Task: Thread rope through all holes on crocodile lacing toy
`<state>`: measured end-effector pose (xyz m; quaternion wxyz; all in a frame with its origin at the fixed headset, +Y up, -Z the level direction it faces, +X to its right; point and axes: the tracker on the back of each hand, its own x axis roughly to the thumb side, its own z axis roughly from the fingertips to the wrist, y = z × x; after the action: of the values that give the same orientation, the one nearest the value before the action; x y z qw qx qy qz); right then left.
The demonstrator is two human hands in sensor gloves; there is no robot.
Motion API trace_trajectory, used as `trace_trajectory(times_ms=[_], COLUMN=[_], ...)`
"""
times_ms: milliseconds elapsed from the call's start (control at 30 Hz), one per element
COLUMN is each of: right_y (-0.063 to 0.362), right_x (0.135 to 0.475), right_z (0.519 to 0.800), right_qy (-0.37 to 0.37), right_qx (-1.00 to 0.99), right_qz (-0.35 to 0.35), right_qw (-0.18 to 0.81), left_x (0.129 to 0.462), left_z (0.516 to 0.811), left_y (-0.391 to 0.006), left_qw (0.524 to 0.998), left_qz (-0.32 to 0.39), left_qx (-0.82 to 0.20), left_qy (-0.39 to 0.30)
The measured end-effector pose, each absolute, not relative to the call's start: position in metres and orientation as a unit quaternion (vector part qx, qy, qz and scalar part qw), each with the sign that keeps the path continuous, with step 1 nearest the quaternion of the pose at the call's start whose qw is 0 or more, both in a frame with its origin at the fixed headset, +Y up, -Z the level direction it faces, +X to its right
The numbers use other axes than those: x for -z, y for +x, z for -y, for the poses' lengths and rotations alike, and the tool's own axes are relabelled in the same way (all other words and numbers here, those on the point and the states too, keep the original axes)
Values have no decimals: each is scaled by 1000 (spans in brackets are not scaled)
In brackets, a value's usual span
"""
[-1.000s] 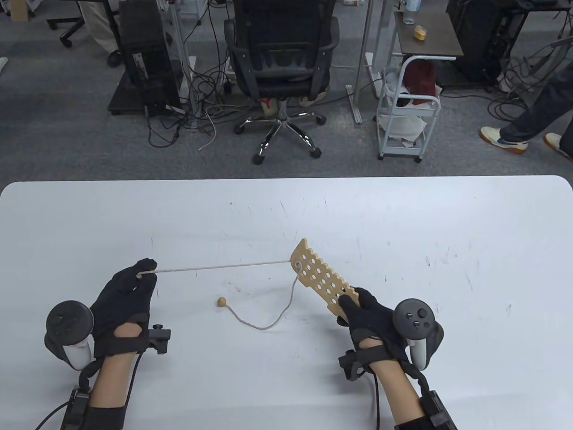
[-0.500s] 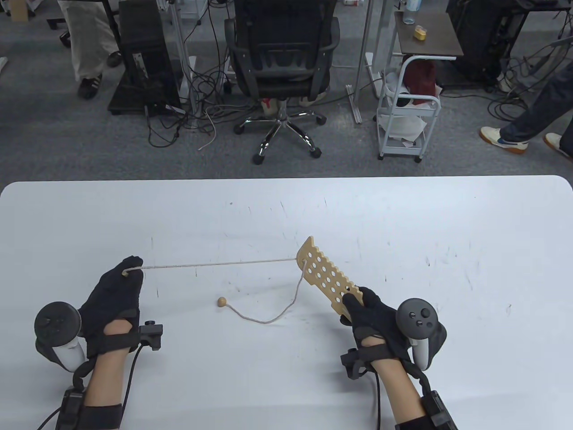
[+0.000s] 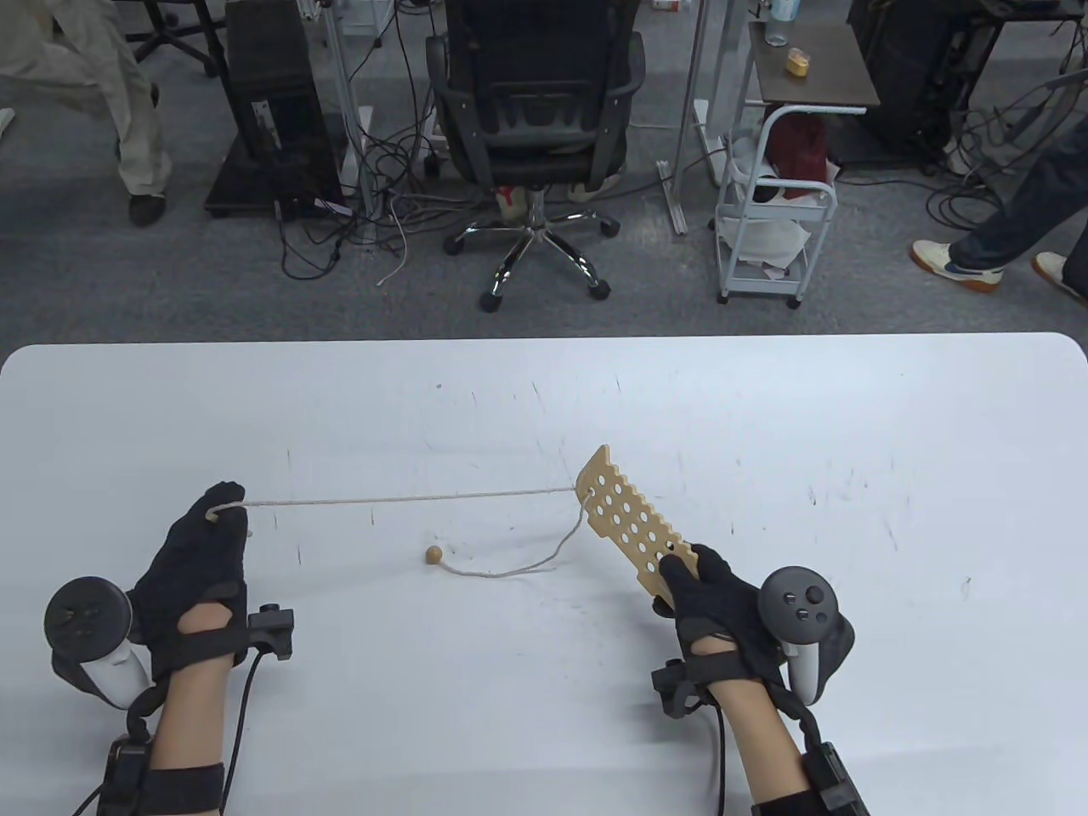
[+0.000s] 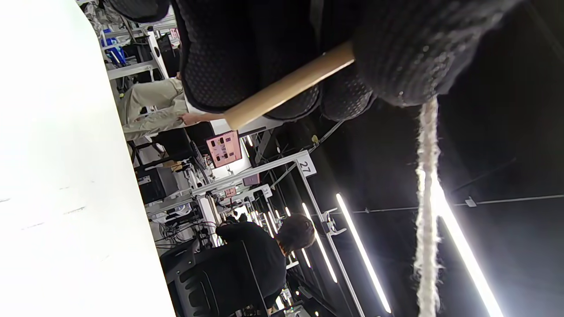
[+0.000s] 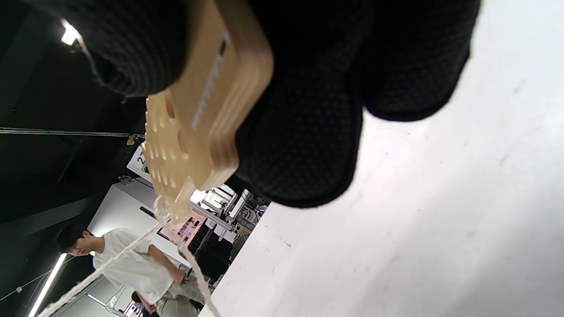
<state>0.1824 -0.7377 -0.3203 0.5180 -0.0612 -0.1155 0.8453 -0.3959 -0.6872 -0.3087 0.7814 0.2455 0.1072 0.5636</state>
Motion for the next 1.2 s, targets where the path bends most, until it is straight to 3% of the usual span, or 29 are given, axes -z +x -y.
trace_trajectory(times_ms=[1200], right_y=[191], right_x=[321], right_z=[745], right_qy=[-109], right_qx=[-840], right_qz=[112], right_qw=[519], left_x=[299], left_z=[683], left_y=[-416], left_qw=[753], left_qz=[-129], left_qx=[-580], left_qy=[282])
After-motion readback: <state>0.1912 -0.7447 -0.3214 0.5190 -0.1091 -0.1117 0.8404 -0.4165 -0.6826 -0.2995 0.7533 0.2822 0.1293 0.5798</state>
